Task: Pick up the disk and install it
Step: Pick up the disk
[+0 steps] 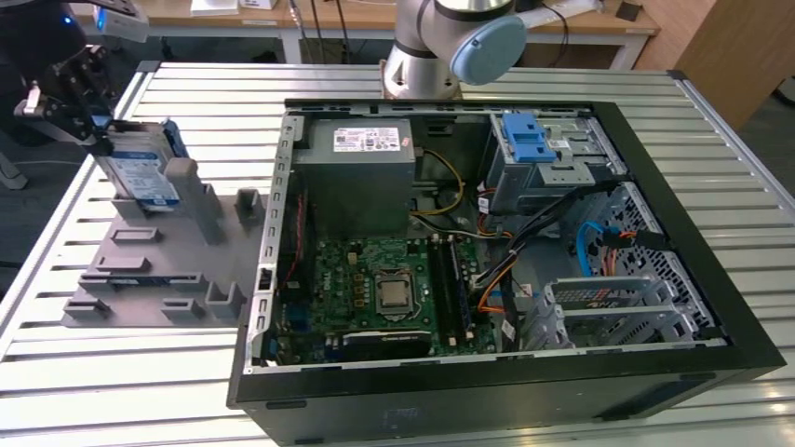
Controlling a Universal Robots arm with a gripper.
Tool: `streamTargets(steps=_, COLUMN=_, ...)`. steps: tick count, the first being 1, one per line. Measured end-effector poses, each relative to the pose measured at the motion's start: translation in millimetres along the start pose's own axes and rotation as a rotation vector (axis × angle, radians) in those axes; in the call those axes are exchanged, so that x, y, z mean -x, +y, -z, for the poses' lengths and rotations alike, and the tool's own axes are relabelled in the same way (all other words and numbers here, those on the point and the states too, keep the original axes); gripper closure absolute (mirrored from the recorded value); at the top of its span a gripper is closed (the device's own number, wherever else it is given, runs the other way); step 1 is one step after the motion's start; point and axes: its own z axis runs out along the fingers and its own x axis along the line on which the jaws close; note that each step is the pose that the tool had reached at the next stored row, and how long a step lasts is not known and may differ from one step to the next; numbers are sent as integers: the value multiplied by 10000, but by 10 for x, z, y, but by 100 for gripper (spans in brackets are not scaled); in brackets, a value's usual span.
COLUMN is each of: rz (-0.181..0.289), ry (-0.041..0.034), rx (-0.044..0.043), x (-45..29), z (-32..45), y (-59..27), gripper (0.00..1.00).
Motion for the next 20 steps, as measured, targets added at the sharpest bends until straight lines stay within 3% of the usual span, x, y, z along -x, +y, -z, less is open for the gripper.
streamTargets(steps=20, rz=0, ry=0, rx=0, x=-1, z=216, y=3, gripper=64)
